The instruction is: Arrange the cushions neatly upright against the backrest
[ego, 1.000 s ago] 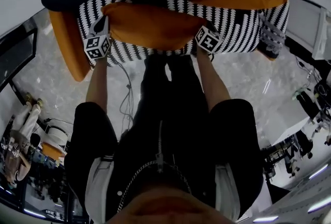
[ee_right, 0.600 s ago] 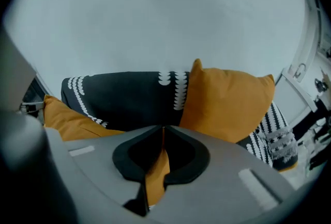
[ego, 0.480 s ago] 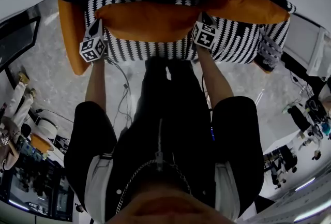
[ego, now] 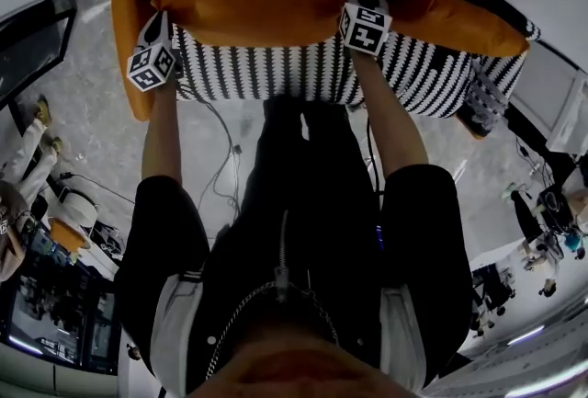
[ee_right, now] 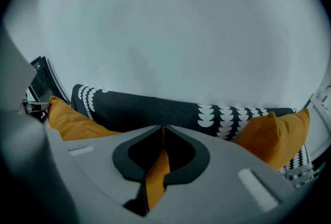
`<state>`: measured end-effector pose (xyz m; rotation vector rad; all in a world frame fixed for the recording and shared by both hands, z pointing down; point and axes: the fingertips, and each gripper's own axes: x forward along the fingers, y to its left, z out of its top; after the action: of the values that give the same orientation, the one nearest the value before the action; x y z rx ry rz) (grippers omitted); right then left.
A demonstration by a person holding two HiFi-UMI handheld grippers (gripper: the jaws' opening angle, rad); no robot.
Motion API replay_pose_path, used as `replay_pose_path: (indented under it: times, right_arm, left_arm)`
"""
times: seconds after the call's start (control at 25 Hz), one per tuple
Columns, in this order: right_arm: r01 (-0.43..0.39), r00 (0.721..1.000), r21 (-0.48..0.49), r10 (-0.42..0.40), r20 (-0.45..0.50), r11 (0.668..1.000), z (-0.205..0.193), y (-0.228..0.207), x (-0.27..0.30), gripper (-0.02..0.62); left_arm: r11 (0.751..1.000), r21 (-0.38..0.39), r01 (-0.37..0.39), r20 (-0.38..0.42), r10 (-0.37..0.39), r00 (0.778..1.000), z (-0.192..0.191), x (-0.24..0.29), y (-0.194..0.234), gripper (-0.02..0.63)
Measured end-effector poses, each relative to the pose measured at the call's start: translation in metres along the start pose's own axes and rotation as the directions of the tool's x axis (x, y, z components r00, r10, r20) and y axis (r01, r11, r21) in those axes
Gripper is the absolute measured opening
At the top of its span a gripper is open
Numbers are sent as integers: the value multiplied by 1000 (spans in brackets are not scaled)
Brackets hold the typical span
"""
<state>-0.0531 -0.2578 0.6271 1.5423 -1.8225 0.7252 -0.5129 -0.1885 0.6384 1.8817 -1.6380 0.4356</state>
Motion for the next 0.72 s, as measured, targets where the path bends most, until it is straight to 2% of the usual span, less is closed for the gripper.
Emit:
replay_pose_path:
  times: [0.2,0.36,0.52,0.72]
  right_arm:
    - [-29,999,-120,33,33,992,23,6,13,18]
    - [-37,998,-93,42,57,995,38,11,15,18]
    - [-12,996,-96,20,85,995,34,14,9,18]
    - [6,987,-68,5,158,998,38,24,-15,18]
  left_arm:
    - [1000,-11,-3,26,4,1000,25,20,4,23]
    - [1000,13,5,35,-5,999,44,30,12,23]
    - [1000,21,-4,51,3,999,44,31,15,25]
    - [999,31,-39,119,35,992,50,7,16,25]
